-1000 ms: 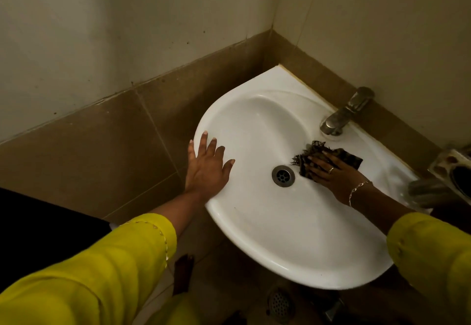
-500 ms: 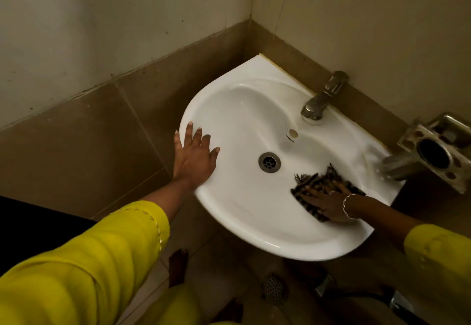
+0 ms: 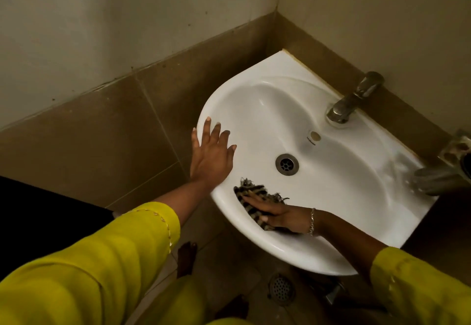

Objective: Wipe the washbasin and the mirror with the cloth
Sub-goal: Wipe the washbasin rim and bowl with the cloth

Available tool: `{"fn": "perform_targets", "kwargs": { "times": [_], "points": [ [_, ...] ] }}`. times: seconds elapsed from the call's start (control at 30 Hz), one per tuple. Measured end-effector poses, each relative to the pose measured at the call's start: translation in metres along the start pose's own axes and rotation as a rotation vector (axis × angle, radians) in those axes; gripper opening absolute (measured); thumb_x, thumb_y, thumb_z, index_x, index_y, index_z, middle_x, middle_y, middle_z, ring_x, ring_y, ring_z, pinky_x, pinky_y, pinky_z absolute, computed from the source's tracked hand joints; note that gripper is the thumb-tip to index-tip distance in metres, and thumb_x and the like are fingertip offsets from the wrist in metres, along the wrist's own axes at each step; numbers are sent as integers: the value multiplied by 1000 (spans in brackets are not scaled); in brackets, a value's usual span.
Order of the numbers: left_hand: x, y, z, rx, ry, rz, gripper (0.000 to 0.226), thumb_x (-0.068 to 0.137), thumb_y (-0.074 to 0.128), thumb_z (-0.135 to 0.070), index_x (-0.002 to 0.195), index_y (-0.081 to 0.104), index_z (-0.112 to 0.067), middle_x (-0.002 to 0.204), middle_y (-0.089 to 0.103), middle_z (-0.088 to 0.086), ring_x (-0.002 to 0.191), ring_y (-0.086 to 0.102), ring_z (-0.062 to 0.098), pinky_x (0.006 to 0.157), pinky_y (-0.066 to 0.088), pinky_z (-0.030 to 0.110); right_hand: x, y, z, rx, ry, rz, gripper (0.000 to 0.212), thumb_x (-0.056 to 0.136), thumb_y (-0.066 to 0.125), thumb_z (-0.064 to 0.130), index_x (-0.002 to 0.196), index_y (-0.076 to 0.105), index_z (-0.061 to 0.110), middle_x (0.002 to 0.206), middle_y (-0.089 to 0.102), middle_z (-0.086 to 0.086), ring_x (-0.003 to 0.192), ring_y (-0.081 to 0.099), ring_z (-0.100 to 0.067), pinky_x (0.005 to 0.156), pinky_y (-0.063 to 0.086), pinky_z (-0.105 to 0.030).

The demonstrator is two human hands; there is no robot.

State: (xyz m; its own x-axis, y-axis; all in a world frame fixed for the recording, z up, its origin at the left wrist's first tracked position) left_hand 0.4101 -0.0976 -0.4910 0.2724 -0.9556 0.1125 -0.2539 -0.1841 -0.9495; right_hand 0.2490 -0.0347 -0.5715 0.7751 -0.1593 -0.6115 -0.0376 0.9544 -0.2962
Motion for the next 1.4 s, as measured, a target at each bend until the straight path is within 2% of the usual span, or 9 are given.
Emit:
{"fn": "perform_targets", "kwargs": {
  "times": [0.13,0.23,0.33,0.53,0.6,0.73,0.87,1.07,1.4],
  "points": [
    [0,-1,-1,-4,0,-7,42,96,32,-30,133,40,-12,149,31,12,144,4,25,114,-1,52,34,-15,42,23,-176,-80,65,92,34,46,142,2,19,152,-6,1,141,-10,-11,112,-6,-14],
    [1,0,0,5,-6,3,51,91,21,-34,132,41,-12,149,32,11,143,7,25,114,-1,52,63,-38,57,-55,-261,-270,84,86,24,67,142,18,4,151,12,-11,140,9,-16,111,1,-9],
    [2,-1,-1,9,13,-21,62,86,11,-40,131,42,-11,147,35,12,143,11,26,113,1,52,88,-67,56,-62,-192,-443,73,90,37,51,134,37,-7,141,37,-28,134,30,-40,111,17,-28],
    [2,-1,-1,-3,17,-33,61,87,15,-40,132,43,-11,145,38,12,141,17,27,113,3,53,113,-124,54,-523,-17,-646,84,67,-5,57,145,-5,25,157,-6,-5,144,1,-30,114,-1,-53],
    [1,-1,0,-1,15,-43,57,88,19,-40,128,47,-11,143,42,12,140,22,28,112,5,54,120,-147,45,-642,72,-671,84,67,-9,58,146,-5,28,157,-10,-5,143,0,-34,111,-3,-56],
    [1,1,0,26,24,-35,56,88,21,-41,126,49,-11,142,42,13,139,25,28,111,4,55,106,-199,35,-942,225,-829,63,94,16,45,147,-4,19,156,-4,-13,142,-5,-39,112,-4,-58],
    [1,3,1,40,35,-19,58,88,18,-41,127,47,-11,144,40,13,140,22,28,111,3,55,77,-232,17,-1116,517,-897,70,95,32,35,146,-13,16,156,-12,-10,142,-10,-35,113,-4,-54],
    [1,3,0,55,39,-21,59,87,17,-41,127,47,-11,144,40,13,140,22,29,111,1,55,80,-219,-1,-1007,611,-860,66,96,29,28,146,-13,17,156,-14,-8,143,-3,-35,112,-4,-57],
    [1,2,0,58,28,-19,56,86,19,-38,126,48,-11,143,41,13,139,25,29,110,3,57,113,-183,1,-229,249,-834,71,93,45,11,147,0,17,155,-16,-13,143,-5,-37,115,8,-52]
  ]
}}
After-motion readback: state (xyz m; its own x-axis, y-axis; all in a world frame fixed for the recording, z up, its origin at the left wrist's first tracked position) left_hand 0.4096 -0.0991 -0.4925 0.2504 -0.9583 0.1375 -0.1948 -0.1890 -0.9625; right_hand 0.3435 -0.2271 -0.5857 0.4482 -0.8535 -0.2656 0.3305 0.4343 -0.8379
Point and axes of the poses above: each hand's wrist, its own x-axis towards the middle knuckle, its own y-axis out of the palm, z = x × y, the point moved 10 cm from there along x, towards the middle knuckle
